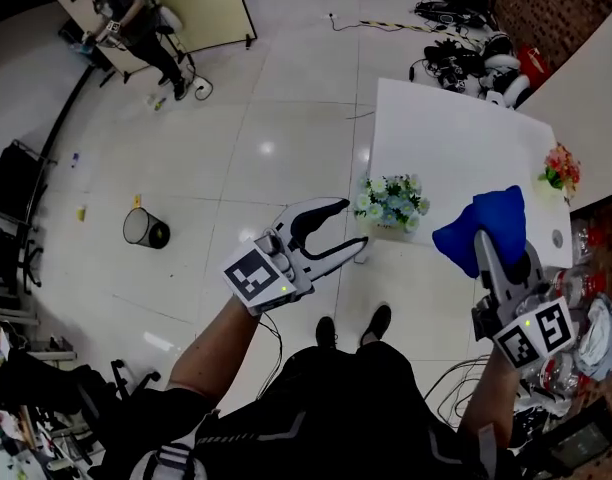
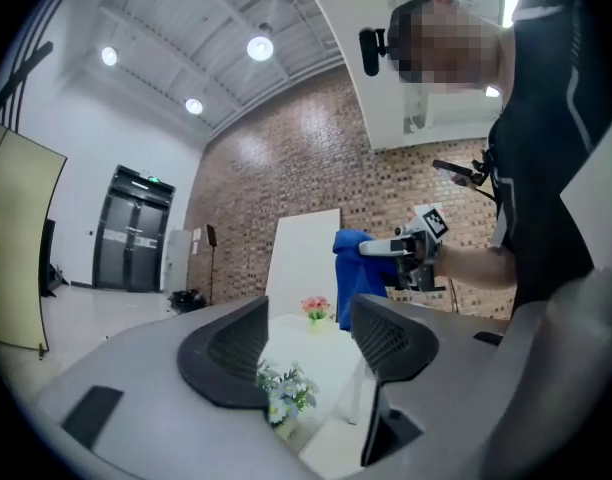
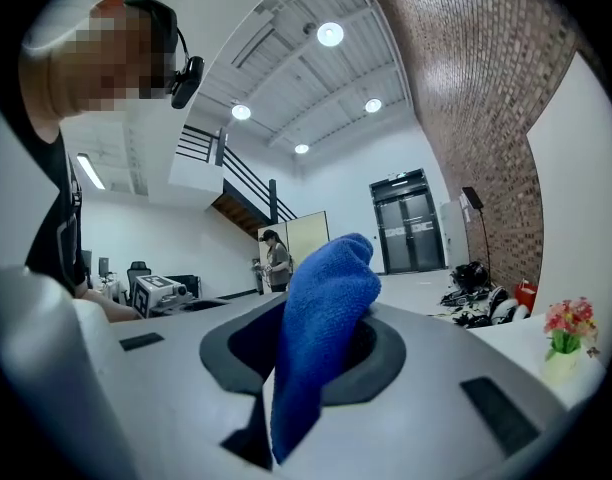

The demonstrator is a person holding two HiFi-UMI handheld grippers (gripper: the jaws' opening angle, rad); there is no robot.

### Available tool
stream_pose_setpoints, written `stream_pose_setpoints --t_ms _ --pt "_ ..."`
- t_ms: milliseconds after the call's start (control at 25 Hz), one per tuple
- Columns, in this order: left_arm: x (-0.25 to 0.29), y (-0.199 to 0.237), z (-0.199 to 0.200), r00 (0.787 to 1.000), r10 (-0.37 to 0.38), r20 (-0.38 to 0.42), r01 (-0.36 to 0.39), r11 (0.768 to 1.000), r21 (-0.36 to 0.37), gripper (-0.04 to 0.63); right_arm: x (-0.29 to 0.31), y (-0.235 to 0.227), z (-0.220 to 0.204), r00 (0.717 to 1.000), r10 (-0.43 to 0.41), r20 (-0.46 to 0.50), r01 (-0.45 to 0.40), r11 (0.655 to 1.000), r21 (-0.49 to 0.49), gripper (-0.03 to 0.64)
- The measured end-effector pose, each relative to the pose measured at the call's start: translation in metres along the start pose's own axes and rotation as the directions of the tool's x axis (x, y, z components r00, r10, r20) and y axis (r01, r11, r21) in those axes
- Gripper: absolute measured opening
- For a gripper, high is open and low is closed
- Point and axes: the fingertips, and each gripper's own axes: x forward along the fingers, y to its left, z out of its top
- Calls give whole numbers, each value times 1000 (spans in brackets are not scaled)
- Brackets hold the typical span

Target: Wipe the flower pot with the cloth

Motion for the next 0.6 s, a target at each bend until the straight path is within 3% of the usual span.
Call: stream_pose_setpoints --t_ms 80,280,400,600 --pt "14 4 -17 1000 -7 -30 7 1000 -13 363 6 -16 -3 1000 22 -3 -22 1000 8 77" --pt "43 25 -55 989 -14 -150 18 1000 22 452 27 -55 4 997 74 19 -74 997 19 77" --pt "53 36 -78 984 0 -176 -1 1000 -2 572 39 -75 1 995 97 11 -97 995 27 77" --pt "61 67 -141 978 -9 -208 11 1000 6 591 63 -91 -25 996 83 -31 -81 995 49 77"
